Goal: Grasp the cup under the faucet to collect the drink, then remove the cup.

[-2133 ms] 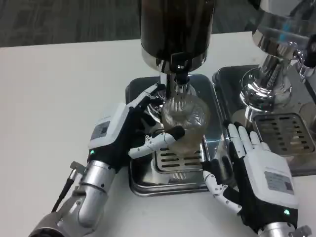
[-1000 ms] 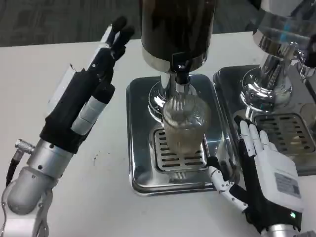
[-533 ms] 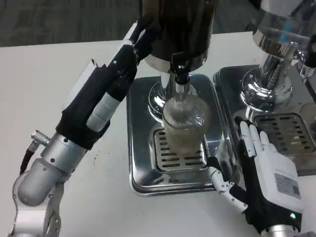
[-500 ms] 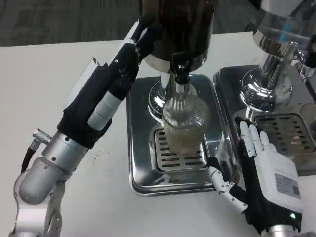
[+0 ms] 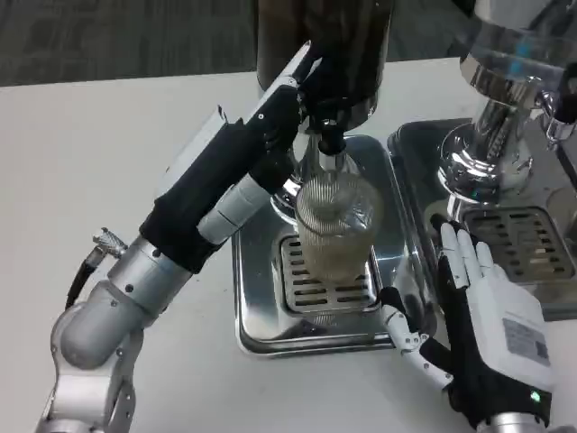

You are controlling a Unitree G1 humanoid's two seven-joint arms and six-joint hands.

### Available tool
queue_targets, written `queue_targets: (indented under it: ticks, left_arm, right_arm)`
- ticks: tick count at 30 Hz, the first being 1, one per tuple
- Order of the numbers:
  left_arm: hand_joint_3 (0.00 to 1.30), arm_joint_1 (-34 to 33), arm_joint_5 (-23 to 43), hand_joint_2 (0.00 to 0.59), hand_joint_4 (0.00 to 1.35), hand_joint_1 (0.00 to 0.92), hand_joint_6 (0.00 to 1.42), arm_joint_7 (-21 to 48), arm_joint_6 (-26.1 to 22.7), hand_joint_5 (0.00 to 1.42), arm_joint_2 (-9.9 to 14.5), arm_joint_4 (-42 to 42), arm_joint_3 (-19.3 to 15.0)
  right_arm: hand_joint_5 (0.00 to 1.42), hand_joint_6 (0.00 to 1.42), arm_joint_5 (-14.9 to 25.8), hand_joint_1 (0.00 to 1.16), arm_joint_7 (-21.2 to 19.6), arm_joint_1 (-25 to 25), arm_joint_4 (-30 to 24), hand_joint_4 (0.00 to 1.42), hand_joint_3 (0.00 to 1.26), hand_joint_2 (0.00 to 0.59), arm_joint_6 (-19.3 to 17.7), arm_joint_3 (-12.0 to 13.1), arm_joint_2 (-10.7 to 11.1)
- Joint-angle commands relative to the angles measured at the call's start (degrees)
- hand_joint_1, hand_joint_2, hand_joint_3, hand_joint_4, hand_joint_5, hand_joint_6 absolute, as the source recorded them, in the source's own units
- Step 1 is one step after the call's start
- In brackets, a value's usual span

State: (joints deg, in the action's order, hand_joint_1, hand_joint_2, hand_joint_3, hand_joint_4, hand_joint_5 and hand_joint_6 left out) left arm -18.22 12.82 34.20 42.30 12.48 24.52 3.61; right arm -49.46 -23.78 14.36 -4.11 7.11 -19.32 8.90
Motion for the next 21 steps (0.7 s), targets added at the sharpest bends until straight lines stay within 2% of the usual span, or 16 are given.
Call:
queue_targets:
  ticks: [1,14,21]
  left_arm:
    - [0.04,1.0,-0.6,0.106,0.00,0.000,0.12,1.2,0.8,0.13,0.4,-1.7,0.3]
    - [0.15,2.1,-4.9,0.116,0.07,0.000,0.19,0.0,4.1,0.24,2.9,-2.1,-0.2]
    - [0.17,2.1,-6.3,0.124,0.09,0.000,0.21,-0.2,6.3,0.26,4.3,-1.3,0.4]
  right_arm:
    - [0.00,0.06,0.7,0.22,-0.5,0.2,0.4,0.00,0.00,0.387,-0.1,0.3,-0.1]
    - [0.00,0.06,1.2,0.22,-0.6,-0.5,1.1,0.00,0.00,0.387,-0.4,0.3,-0.1]
    - [0.00,0.06,1.4,0.22,-0.7,-0.7,1.4,0.00,0.00,0.387,-0.5,0.3,0.1]
